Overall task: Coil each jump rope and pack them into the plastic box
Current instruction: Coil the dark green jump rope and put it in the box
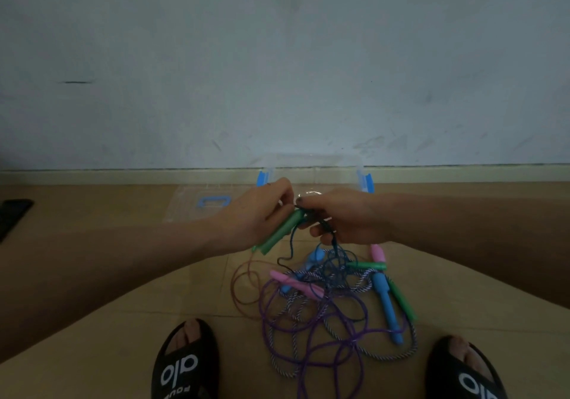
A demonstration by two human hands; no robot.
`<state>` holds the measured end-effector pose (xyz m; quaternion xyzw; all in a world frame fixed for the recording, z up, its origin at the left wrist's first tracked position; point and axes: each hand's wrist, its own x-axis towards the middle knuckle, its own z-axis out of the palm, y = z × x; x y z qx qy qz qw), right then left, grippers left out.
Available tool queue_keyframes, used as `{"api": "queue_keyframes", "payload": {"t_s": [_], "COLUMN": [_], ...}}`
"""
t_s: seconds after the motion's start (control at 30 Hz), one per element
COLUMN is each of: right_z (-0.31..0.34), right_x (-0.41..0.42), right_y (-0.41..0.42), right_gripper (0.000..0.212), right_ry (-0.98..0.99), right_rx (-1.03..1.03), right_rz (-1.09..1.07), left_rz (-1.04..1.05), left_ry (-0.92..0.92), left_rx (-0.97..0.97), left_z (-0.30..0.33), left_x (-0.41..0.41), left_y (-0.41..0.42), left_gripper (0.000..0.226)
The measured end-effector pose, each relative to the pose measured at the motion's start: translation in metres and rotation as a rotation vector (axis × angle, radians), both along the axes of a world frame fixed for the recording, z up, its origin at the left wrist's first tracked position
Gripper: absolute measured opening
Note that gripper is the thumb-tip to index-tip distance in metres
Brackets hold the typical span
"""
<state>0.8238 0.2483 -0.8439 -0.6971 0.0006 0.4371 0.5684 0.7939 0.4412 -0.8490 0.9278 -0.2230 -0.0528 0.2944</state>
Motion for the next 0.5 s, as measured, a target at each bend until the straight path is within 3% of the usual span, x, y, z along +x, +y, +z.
{"api": "queue_keyframes", "payload": {"t_s": [0.2, 0.37, 0.5], "right_z": [0.001, -0.003, -0.004], "right_x": [-0.001, 0.007, 0.003], "right_y": [-0.001, -0.008, -0.007], "right_gripper": [0.02, 0.023, 0.031], "right_ry": [0.008, 0.063, 0.08], "right_rx": [0.106, 0.136, 0.101], "right_rz": [-0.069, -0.145, -0.07], "left_rz": [-0.052, 0.12, 0.117], "left_ry": [-0.052, 0.287, 0.361], "left_rx": [0.07, -0.308, -0.336], "left_z": [0.005, 0.012, 0.015], "left_x": [0.001, -0.007, -0.009], "left_y": [0.002, 0.0, -0.004], "left_gripper": [0.01, 0.01, 0.014]}}
